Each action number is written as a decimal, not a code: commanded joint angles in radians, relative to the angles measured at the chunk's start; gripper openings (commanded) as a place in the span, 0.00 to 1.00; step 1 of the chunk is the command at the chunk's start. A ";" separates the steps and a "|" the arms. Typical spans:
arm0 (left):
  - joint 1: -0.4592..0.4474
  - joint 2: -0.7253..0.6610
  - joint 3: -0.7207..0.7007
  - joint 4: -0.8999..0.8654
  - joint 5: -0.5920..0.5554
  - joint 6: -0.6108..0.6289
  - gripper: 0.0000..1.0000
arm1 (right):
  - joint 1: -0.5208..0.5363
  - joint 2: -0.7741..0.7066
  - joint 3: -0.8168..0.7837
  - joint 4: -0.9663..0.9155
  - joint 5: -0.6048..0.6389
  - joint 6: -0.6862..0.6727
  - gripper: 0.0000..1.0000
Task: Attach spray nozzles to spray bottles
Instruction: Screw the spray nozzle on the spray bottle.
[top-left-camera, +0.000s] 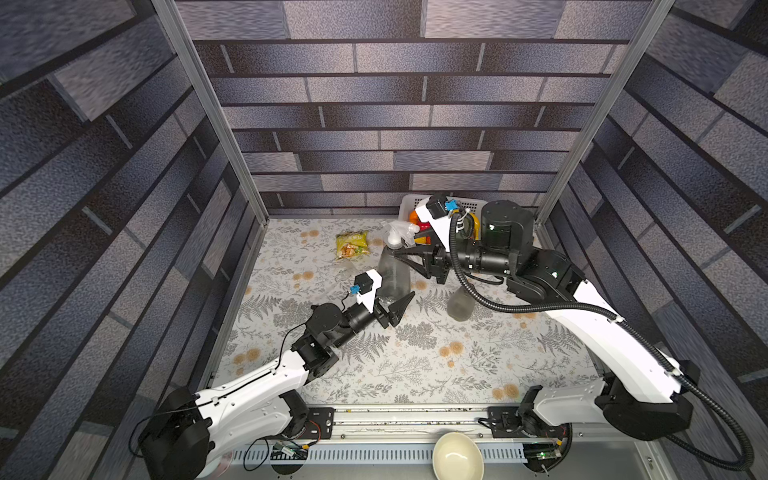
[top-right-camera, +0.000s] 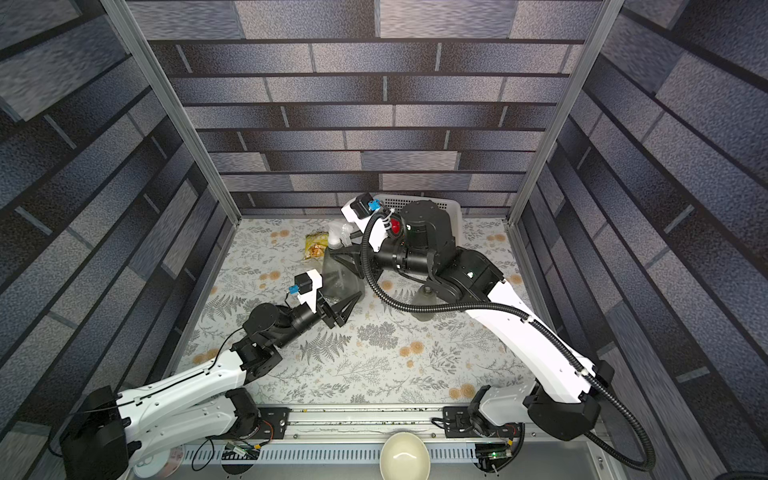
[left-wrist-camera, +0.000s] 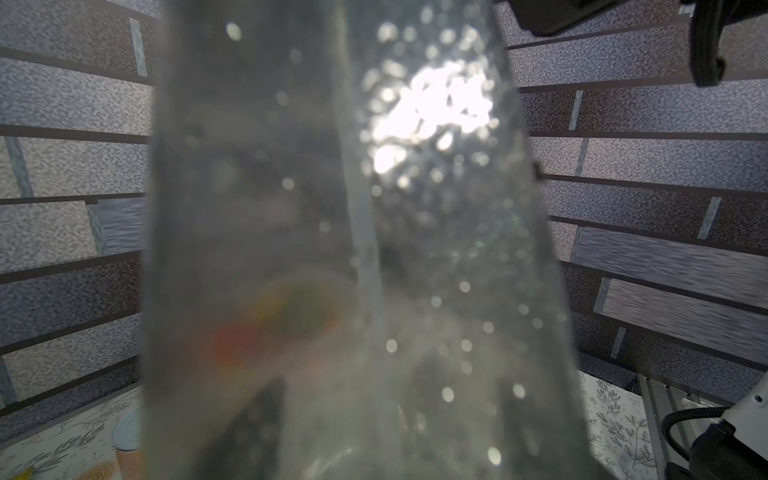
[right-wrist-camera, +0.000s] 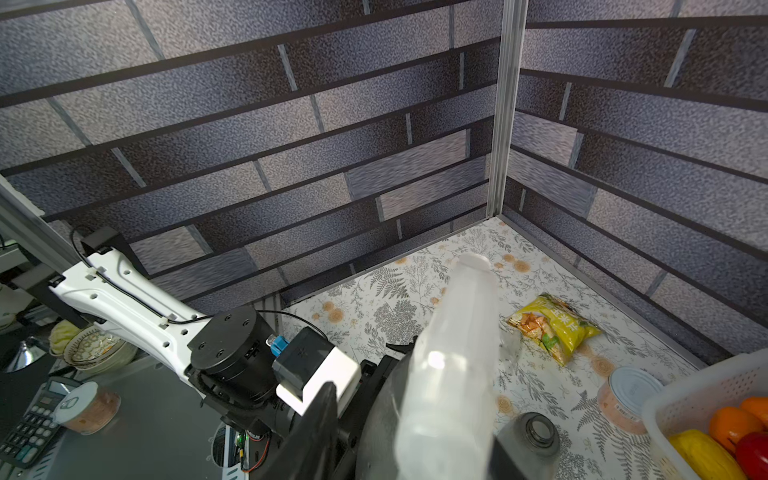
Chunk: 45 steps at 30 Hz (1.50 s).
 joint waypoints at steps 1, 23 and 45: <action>-0.006 -0.007 0.035 0.004 -0.019 0.035 0.66 | 0.031 -0.027 -0.015 -0.049 0.066 -0.015 0.47; -0.046 0.011 0.044 -0.013 -0.074 0.145 0.65 | 0.173 0.014 0.082 -0.229 0.230 0.016 0.41; -0.048 -0.026 0.000 0.055 -0.079 0.118 0.63 | 0.218 0.082 0.128 -0.238 0.217 0.056 0.45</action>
